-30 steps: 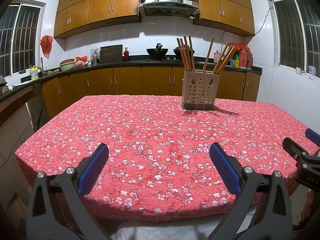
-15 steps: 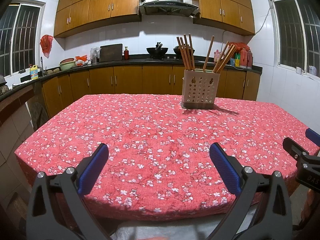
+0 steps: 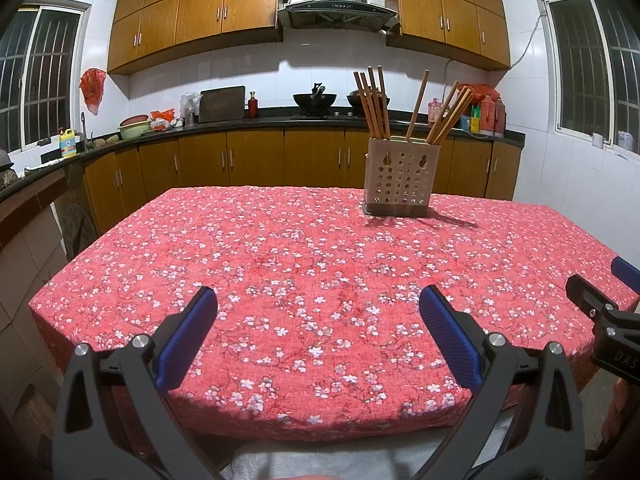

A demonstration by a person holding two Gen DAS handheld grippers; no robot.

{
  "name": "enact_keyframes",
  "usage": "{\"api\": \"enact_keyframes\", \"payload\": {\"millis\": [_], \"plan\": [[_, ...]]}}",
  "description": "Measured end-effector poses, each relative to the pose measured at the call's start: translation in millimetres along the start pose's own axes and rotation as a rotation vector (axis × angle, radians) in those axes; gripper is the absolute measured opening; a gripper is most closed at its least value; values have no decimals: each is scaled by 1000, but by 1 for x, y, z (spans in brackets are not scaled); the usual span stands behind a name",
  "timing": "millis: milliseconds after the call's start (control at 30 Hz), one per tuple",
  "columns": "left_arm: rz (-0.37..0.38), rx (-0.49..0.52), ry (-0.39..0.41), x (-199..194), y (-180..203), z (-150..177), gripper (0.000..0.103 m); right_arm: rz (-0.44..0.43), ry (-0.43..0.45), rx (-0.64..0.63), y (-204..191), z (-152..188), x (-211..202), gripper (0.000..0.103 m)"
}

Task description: Organize utensils

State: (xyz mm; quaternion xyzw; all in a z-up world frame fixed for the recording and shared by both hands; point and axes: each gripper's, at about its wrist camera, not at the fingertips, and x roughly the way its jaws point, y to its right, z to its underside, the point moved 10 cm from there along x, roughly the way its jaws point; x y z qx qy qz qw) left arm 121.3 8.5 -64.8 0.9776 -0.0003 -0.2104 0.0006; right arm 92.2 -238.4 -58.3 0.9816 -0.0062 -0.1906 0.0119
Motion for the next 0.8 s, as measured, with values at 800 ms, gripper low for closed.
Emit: {"api": "enact_keyframes", "payload": {"millis": [800], "plan": [[-3, 1, -3, 2, -1, 3, 99, 1, 0, 2, 0, 2, -1, 101]]}}
